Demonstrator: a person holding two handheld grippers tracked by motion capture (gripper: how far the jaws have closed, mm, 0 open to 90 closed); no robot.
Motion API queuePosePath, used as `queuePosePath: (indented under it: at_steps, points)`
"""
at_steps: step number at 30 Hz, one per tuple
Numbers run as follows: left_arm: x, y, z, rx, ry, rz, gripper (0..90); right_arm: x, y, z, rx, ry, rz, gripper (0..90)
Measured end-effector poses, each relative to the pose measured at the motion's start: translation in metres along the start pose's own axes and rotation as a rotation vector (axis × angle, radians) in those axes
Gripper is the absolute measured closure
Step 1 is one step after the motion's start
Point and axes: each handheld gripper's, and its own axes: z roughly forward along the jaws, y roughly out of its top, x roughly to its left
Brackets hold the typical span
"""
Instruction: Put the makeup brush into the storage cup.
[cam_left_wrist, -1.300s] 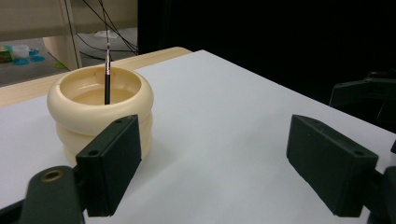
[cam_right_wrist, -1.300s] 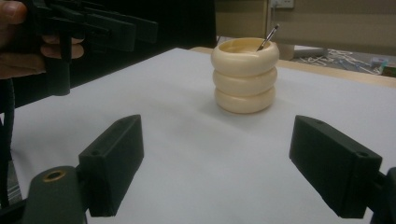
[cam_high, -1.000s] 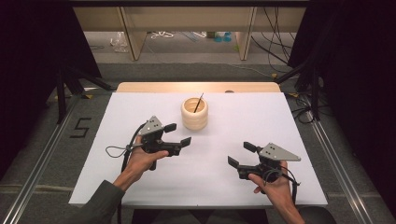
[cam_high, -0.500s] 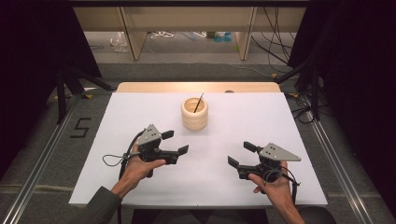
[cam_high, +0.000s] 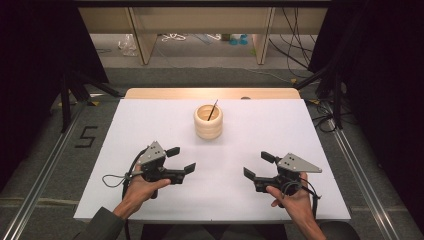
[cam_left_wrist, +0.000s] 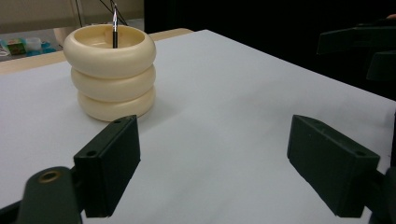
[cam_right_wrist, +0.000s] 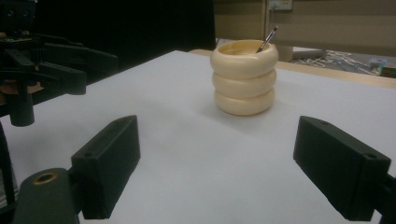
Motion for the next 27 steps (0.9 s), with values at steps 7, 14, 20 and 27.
queuePosePath:
  at_steps: [7, 14, 20, 27]
  points:
    - [-0.005, -0.004, -0.001, 0.013, -0.006, 0.022, 16.3, 0.000, 0.000, -0.001, 0.006, -0.001, -0.008, 15.5]
    - [-0.011, -0.009, -0.001, 0.032, -0.015, 0.022, 15.7, 0.000, 0.000, -0.001, 0.008, -0.003, -0.014, 15.5]
    - [-0.011, -0.009, -0.001, 0.018, -0.003, 0.024, 15.7, 0.000, 0.000, 0.000, -0.007, 0.005, -0.008, 15.5]
    - [-0.010, -0.009, -0.002, 0.011, 0.013, 0.013, 15.7, 0.000, 0.000, -0.001, -0.001, 0.001, -0.016, 15.5]
